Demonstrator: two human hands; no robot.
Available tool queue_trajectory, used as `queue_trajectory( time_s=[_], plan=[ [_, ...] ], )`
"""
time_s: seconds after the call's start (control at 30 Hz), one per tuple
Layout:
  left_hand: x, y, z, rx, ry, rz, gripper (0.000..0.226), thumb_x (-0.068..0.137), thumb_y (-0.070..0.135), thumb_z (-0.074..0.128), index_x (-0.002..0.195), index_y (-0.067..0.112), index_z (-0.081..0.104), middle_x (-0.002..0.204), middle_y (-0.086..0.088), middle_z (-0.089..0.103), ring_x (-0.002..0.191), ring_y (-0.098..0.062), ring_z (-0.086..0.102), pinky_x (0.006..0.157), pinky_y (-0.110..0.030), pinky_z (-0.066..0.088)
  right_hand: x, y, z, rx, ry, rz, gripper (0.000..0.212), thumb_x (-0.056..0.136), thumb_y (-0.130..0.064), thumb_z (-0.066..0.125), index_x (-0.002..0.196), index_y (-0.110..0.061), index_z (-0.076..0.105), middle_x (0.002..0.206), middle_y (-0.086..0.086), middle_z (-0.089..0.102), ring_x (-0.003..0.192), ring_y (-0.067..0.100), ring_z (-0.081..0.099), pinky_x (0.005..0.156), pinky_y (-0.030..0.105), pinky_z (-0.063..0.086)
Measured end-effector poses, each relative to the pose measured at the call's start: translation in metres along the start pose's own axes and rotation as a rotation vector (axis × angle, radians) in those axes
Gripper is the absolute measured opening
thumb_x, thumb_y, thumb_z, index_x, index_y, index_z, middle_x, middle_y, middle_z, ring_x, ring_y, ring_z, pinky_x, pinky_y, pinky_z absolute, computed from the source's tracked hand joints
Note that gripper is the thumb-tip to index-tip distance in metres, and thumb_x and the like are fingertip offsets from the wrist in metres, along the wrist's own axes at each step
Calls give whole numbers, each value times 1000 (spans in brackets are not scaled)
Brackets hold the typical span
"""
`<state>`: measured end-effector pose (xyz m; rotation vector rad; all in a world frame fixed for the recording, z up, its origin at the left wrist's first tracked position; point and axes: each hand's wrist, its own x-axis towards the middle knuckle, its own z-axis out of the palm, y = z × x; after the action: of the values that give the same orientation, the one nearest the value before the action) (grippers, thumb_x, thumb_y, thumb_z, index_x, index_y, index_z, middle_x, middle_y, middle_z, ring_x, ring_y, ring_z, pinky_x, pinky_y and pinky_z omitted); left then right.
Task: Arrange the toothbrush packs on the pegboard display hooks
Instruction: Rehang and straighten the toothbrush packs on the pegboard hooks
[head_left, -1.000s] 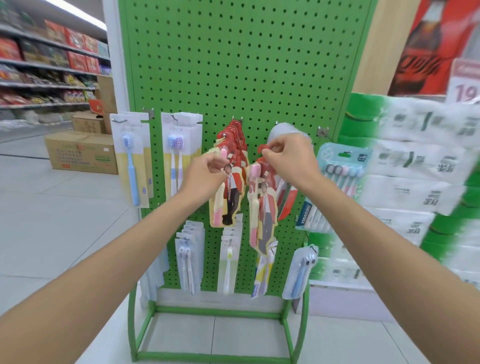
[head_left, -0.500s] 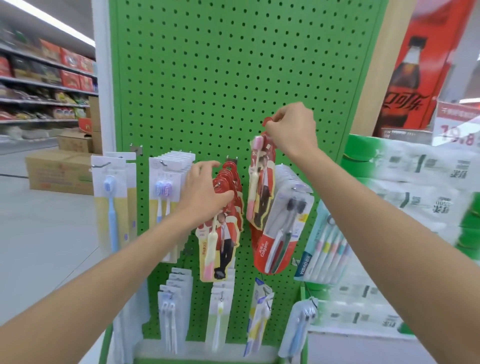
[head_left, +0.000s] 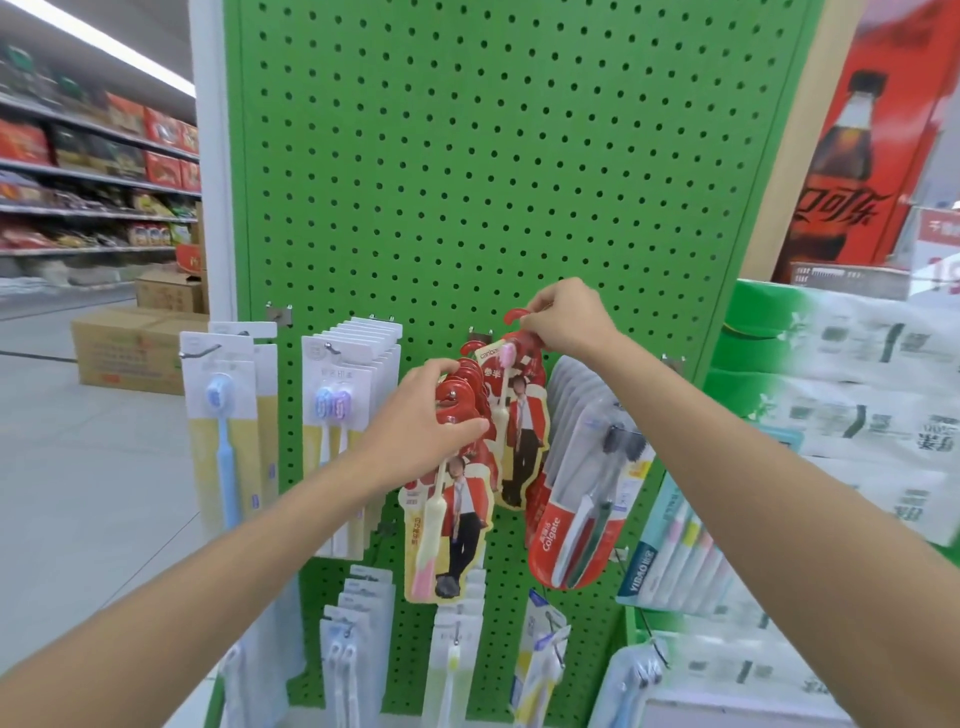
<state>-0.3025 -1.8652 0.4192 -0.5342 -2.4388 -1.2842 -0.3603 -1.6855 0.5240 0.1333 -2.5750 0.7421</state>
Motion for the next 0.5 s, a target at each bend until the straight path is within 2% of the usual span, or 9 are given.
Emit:
queue_trajectory(
  time_s=[0.13, 0.27, 0.4, 0.5],
  plan=[
    [-2, -2, 2, -35, 9, 22, 65, 87, 36, 71, 142, 26, 37, 134, 4, 51, 104, -13, 65, 86, -28, 58, 3, 5, -1, -28, -53, -7, 13, 93, -11, 64, 80, -11, 65, 84, 7, 68, 79, 21, 64, 77, 37, 59],
    [-4, -3, 3, -51, 18, 32, 62, 89, 34, 69, 142, 25, 38, 132, 4, 51, 107, -11, 62, 78, -18, 54, 0, 4, 9, -78, -108, -33, 17, 92, -12, 65, 75, -14, 64, 79, 5, 68, 78, 23, 68, 75, 37, 60],
    [-3, -4, 2, -74, 4, 30, 63, 88, 36, 70, 141, 26, 38, 131, 3, 52, 105, -12, 64, 85, -27, 58, -3, -2, 21, -67, -185, -60, 17, 90, -11, 67, 74, -13, 66, 80, 6, 69, 73, 20, 70, 68, 32, 61],
    [-4, -5, -1, -126, -11, 30, 62, 87, 35, 71, 139, 27, 39, 132, 2, 53, 105, -12, 64, 89, -31, 57, -3, -8, 31, -34, -191, -88, 8, 90, -13, 69, 82, -9, 70, 81, 4, 68, 77, 22, 72, 71, 32, 61]
  ],
)
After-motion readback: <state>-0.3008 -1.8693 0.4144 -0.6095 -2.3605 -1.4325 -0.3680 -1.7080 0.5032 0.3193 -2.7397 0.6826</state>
